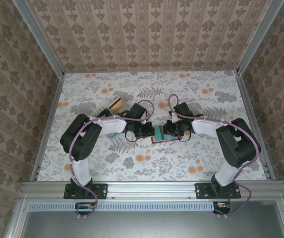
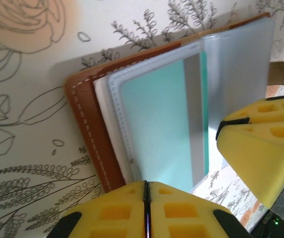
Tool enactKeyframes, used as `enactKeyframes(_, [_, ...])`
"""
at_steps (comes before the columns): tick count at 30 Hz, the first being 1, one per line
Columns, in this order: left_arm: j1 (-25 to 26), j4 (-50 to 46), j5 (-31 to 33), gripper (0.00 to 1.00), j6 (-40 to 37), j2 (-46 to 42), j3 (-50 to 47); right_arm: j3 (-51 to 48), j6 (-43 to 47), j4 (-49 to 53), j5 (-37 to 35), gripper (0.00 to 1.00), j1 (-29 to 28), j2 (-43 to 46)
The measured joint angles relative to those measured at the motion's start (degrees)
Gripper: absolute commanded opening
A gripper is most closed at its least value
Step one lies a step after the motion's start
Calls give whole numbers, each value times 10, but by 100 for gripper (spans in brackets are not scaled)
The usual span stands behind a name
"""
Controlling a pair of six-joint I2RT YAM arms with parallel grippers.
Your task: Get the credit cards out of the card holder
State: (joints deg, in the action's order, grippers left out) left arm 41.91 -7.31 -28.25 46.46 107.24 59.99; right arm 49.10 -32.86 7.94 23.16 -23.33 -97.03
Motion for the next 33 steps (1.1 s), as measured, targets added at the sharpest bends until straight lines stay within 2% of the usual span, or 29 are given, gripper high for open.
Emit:
enactKeyframes(4, [0,-3,2,9,0,1,-3,0,1,0,0,21,0,-6])
enactKeyframes(9, [0,-3,2,8,0,8,-3,0,1,-1,1,20,0,-14])
enactKeyframes(13, [0,-2,0,7,0,8,-3,0,0,-3,5,10,0,-15])
enactKeyframes(15, [0,-2,0,7,0,8,-3,0,2,-4,6,0,0,-15])
enactKeyframes(33, [1,-2,0,3,-2,8,-3,-18,12,-1,0,0,14,4])
